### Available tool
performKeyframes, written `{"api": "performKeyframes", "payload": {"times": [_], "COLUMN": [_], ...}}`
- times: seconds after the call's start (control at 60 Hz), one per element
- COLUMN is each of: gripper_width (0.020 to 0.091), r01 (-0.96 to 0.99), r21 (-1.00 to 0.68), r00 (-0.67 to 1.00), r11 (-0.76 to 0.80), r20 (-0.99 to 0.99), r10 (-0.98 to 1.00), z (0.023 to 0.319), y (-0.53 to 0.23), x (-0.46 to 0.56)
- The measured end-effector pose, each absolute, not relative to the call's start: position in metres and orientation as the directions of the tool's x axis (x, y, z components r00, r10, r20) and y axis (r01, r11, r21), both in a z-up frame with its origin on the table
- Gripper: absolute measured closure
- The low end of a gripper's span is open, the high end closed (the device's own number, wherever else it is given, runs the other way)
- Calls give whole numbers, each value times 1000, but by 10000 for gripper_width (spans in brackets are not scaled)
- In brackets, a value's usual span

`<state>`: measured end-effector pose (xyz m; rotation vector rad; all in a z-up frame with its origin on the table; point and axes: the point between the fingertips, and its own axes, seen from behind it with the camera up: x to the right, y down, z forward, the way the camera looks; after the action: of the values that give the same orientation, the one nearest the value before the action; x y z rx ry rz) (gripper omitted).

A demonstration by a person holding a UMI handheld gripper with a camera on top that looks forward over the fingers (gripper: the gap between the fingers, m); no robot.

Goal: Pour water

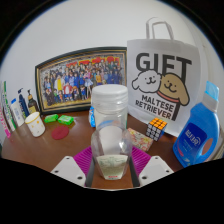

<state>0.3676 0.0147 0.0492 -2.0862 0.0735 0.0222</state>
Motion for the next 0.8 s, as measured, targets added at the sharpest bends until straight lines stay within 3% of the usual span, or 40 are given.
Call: {"api": "performKeyframes", "payload": {"times": [0.183, 0.3, 0.6, 0.8], "gripper_width": [658, 677, 679, 677], "r01": [-50, -11, 314, 702], "r21": [-877, -878, -841, -569], "r00": [998, 996, 916, 616], "r11": [-477, -478, -441, -428], "r20": [-25, 35, 391, 787], "r10": [-58, -88, -93, -34], "z": [51, 61, 164, 209], "y": [16, 22, 67, 112], "x": [371, 374, 325, 260]}}
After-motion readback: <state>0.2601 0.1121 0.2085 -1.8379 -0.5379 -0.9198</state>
